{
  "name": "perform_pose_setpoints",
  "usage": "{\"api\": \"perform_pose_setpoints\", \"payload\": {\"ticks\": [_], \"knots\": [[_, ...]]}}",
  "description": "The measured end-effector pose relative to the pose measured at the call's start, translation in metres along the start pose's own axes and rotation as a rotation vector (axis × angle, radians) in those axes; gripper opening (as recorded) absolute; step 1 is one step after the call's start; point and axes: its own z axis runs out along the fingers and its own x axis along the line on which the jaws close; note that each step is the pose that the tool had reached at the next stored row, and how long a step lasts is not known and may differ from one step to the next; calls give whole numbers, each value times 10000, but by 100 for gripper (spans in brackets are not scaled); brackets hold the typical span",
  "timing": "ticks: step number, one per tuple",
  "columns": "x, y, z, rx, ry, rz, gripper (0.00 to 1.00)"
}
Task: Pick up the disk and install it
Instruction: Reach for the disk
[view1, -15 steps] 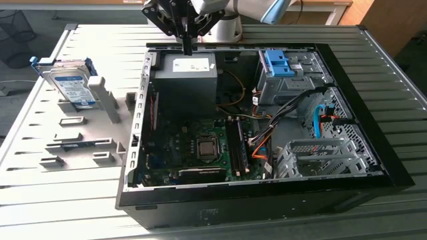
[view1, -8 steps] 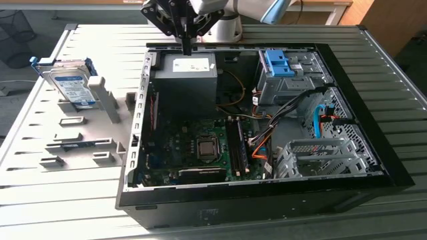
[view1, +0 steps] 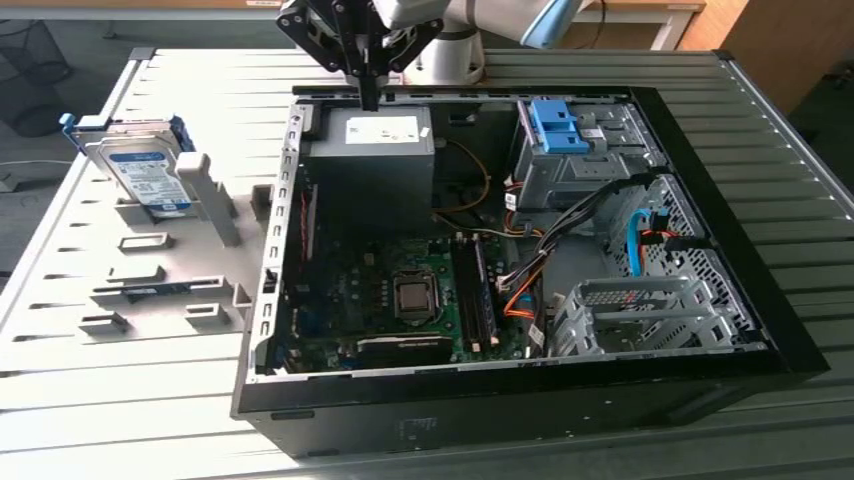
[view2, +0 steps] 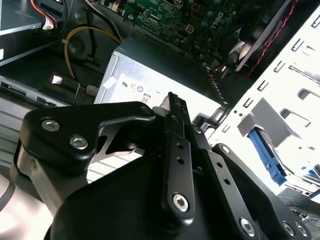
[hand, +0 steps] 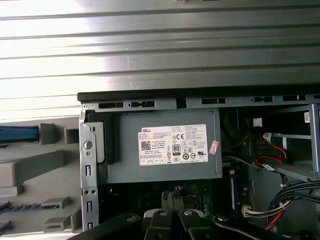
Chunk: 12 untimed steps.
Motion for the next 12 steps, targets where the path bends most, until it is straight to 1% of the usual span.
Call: {"api": "perform_pose_setpoints", "payload": {"ticks": [12], "knots": [[27, -2, -1, 1, 0, 0, 11]]}}
